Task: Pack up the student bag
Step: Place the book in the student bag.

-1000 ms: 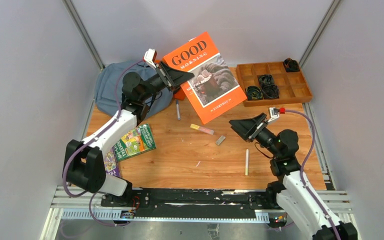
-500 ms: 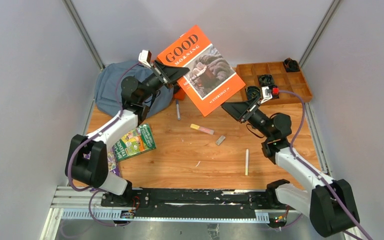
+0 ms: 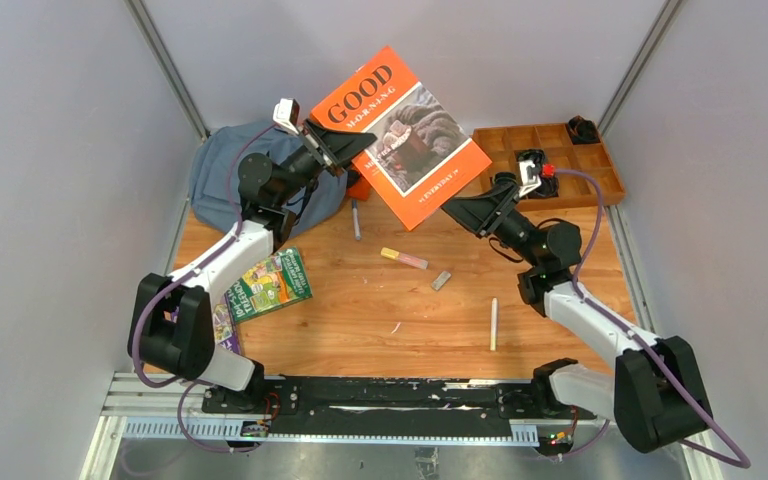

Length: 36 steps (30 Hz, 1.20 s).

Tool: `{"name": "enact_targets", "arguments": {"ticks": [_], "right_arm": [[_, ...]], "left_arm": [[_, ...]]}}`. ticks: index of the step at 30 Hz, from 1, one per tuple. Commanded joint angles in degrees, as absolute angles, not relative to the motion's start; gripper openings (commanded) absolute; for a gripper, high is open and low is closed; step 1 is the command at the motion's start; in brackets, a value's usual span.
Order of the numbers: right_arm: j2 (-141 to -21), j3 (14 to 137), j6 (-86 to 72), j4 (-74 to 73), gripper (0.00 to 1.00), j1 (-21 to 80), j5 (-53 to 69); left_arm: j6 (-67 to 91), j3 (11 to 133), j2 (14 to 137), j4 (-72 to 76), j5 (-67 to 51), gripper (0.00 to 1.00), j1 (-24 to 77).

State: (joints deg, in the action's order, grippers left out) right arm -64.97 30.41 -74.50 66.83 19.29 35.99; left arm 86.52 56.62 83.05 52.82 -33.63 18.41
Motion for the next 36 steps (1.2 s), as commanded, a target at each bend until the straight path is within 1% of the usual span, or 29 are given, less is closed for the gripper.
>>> {"name": "enact_targets", "arguments": {"ticks": [1, 8, 14, 17, 23, 28, 36], "right_arm": [[-60.9, 30.9, -73.9, 70.4, 1.00, 20.7, 39.4], [-55.0, 29.7, -70.5, 64.0, 1.00, 20.7, 40.0], [-54.0, 30.3, -69.0, 61.8, 1.00, 20.8, 40.0], [-56.0, 30.6, -69.4, 62.6, 1.00, 20.8, 39.4], [-64.0, 32.7, -74.2, 72.6, 1.00, 21.3, 39.6], [-69.5, 35.4, -75.8, 77.6, 1.00, 22.6, 39.5], [-74.5, 39.9, -76.9, 79.9, 1.00, 24.4, 37.9]], "left_arm": [[84.6, 56.8, 82.2, 53.5, -36.6, 0.00, 17.9], [85.2, 55.7, 81.7, 54.0, -36.7, 0.00, 16.7], [84.9, 57.0, 81.3, 53.2, -38.1, 0.00, 14.2], [85.9, 56.7, 81.3, 55.0, -38.7, 0.00, 14.2], [86.6, 55.5, 80.9, 56.4, -39.1, 0.00, 14.2], [88.2, 55.2, 81.6, 58.9, -39.5, 0.00, 14.2], [88.2, 54.8, 82.4, 59.3, -39.7, 0.00, 14.2]]}}
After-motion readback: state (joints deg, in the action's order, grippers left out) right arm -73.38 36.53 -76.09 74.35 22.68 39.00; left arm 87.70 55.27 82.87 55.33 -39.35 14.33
